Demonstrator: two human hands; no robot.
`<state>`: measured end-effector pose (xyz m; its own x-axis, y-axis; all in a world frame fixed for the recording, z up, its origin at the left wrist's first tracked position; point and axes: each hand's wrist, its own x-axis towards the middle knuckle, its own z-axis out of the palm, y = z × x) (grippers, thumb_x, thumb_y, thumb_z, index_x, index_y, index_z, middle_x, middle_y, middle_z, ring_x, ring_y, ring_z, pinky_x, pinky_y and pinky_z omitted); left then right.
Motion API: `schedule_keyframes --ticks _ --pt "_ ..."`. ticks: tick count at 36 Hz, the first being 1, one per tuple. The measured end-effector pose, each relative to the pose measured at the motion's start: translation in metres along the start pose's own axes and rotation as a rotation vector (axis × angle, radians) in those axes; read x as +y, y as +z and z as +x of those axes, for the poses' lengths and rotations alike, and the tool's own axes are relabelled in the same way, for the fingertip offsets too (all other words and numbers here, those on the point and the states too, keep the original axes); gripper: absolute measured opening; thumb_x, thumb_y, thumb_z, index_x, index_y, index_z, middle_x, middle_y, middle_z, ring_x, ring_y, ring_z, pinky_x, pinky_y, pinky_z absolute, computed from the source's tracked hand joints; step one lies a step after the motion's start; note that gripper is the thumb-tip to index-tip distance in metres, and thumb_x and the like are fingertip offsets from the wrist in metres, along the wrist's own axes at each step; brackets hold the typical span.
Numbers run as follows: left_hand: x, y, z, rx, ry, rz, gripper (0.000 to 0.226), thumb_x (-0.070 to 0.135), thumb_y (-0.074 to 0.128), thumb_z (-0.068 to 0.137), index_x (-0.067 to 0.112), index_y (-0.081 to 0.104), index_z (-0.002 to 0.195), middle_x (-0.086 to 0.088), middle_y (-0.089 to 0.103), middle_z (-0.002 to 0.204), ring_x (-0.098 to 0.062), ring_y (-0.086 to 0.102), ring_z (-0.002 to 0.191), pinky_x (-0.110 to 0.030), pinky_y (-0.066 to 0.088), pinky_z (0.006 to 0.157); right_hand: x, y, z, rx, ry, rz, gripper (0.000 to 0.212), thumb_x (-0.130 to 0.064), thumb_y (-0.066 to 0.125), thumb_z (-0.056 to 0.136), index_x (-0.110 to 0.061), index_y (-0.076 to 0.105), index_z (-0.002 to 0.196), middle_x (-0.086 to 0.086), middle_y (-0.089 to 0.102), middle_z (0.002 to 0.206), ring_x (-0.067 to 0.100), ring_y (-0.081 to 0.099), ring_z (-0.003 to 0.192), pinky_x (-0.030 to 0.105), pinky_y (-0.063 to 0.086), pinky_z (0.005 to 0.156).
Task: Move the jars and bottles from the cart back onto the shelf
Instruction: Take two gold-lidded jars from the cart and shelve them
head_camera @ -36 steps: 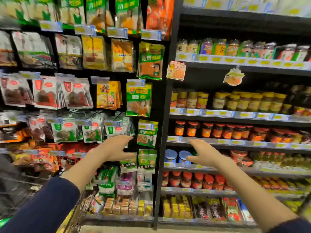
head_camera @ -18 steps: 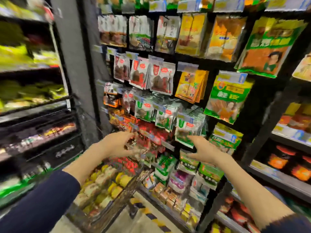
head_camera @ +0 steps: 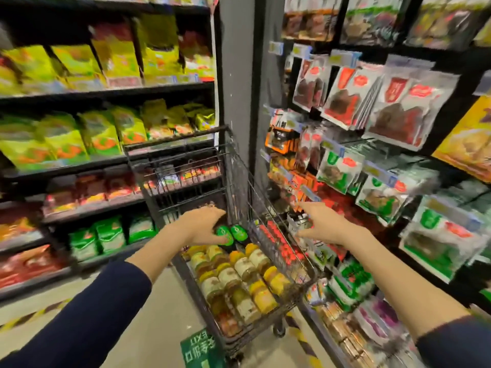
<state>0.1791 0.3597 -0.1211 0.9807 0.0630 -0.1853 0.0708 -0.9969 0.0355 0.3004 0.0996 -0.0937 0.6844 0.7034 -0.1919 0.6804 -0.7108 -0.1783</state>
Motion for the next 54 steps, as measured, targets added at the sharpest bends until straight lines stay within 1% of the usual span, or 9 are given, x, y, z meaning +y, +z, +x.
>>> schedule_keyframes --ticks 2,16,29,32,36,46,49,52,54 --pt "-0.009 0.009 0.002 -0.028 -0.031 -0.025 0.081 0.059 0.051 0.085 0.016 0.022 0.147 -0.003 0.031 0.152 -0.02 0.032 0.138 -0.034 0.033 0.11 -0.006 0.006 0.019 -0.047 -0.013 -0.012 0.082 -0.041 0.061 0.085 -0.015 0.016 0.149 0.008 0.023 0.155 0.024 0.021 0.142 0.044 0.023 0.115" --pt "-0.014 0.087 0.03 -0.148 -0.293 -0.228 0.077 0.049 0.054 0.087 0.008 0.024 0.146 -0.011 0.035 0.149 -0.026 0.036 0.135 -0.035 0.033 0.108 -0.007 0.058 0.138 -0.263 -0.28 -0.027 0.081 -0.039 0.062 0.085 -0.008 0.021 0.147 0.013 0.029 0.152 0.025 0.029 0.139 0.031 0.026 0.111" --pt "0.03 0.174 0.048 -0.251 -0.644 -0.631 0.065 0.038 0.061 0.086 0.005 0.038 0.137 -0.016 0.046 0.14 -0.027 0.045 0.127 -0.031 0.038 0.101 0.022 0.134 0.216 -0.538 -0.506 0.094 0.069 -0.029 0.068 0.081 -0.008 0.038 0.139 0.012 0.047 0.14 0.028 0.043 0.13 0.036 0.038 0.103" --pt "0.038 0.204 0.052 -0.266 -0.688 -0.711 0.061 0.039 0.063 0.082 0.009 0.045 0.131 -0.013 0.052 0.132 -0.026 0.05 0.12 -0.028 0.04 0.094 0.024 0.156 0.226 -0.622 -0.513 0.126 0.07 -0.032 0.068 0.082 -0.01 0.036 0.14 0.01 0.047 0.139 0.028 0.044 0.129 0.035 0.041 0.096" --pt "0.045 0.246 0.059 -0.313 -0.751 -0.781 0.058 0.039 0.064 0.081 0.013 0.047 0.129 -0.009 0.054 0.125 -0.026 0.052 0.116 -0.031 0.043 0.093 0.029 0.188 0.236 -0.731 -0.437 0.085 0.082 -0.043 0.063 0.084 -0.016 0.02 0.148 0.003 0.023 0.155 0.022 0.026 0.141 0.034 0.03 0.11" --pt "0.052 0.339 0.091 -0.487 -1.013 -0.867 0.034 0.035 0.054 0.087 0.008 0.059 0.107 -0.014 0.066 0.106 -0.031 0.062 0.102 -0.033 0.046 0.077 0.043 0.268 0.253 -0.845 -0.281 0.25 0.076 -0.041 0.064 0.084 -0.019 0.025 0.146 0.0 0.029 0.151 0.019 0.03 0.138 0.027 0.029 0.109" --pt "0.052 0.374 0.097 -0.465 -1.188 -1.026 0.054 0.037 0.062 0.081 0.002 0.049 0.12 -0.019 0.06 0.115 -0.034 0.057 0.11 -0.033 0.045 0.087 0.053 0.287 0.255 -0.883 -0.263 0.235 0.083 -0.045 0.066 0.08 -0.022 0.022 0.147 0.002 0.025 0.154 0.022 0.026 0.141 0.039 0.028 0.114" --pt "0.048 0.52 0.087 -0.341 -1.327 -1.216 0.105 0.052 0.055 0.04 -0.005 0.043 0.126 -0.034 0.046 0.132 -0.049 0.046 0.121 -0.057 0.039 0.102 0.059 0.297 0.254 -0.849 -0.297 0.218 0.081 -0.042 0.066 0.081 -0.017 0.024 0.146 0.006 0.031 0.152 0.022 0.032 0.138 0.037 0.03 0.113" --pt "0.051 0.544 0.086 -0.33 -1.324 -1.23 0.106 0.052 0.054 0.043 -0.007 0.037 0.13 -0.037 0.043 0.133 -0.05 0.044 0.121 -0.058 0.037 0.104 0.063 0.303 0.254 -0.846 -0.295 0.217 0.08 -0.041 0.066 0.082 -0.016 0.025 0.146 0.006 0.032 0.151 0.021 0.033 0.138 0.035 0.03 0.112"
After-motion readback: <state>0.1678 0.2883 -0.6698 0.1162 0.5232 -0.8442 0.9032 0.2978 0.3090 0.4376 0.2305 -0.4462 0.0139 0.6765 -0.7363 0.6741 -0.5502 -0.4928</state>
